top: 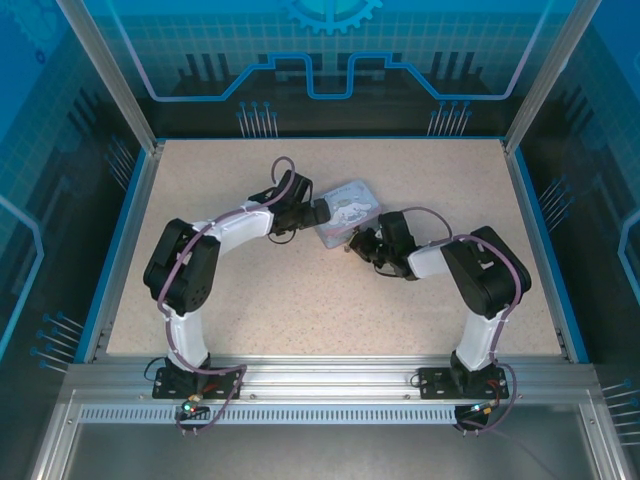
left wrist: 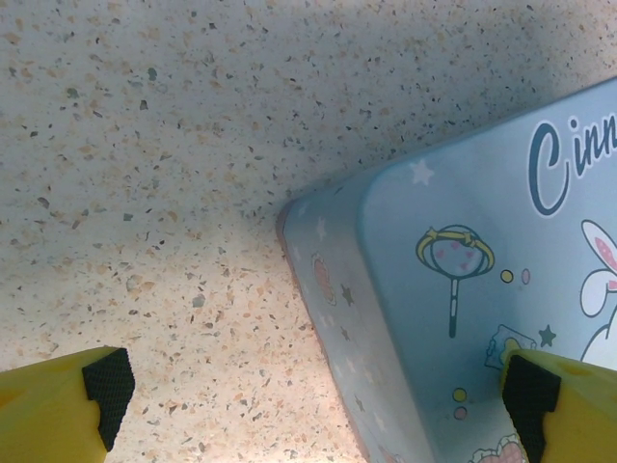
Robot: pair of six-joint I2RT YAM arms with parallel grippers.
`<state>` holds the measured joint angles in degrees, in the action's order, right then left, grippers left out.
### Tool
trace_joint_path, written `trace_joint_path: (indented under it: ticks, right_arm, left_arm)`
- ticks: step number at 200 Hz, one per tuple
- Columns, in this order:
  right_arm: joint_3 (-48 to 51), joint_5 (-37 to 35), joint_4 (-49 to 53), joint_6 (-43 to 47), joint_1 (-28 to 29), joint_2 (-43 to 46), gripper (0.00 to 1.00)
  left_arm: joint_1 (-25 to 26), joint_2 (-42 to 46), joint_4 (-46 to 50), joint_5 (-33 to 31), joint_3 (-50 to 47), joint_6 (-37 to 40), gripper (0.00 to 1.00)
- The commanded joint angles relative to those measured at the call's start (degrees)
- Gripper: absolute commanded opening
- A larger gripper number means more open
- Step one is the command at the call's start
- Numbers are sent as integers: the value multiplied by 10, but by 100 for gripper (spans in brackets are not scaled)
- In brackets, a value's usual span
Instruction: Unlock the padlock with the key
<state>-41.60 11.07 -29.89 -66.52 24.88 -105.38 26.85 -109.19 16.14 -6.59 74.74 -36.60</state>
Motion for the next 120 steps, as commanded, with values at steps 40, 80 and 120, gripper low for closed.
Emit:
trace_joint_path:
  ticks: [40,80,120]
  right_arm:
    - [16,21,-102,-86,-38,-28,0]
    - [17,26,-99,-82,-79,-11,0]
    - [-3,56,-41,-36,-112,11,0]
  left_arm:
    - [23,-39,79,-50,-20,41,99]
    - [22,-45,79,-48,-26,43,99]
    - [23,-48,78,-45,-26,39,98]
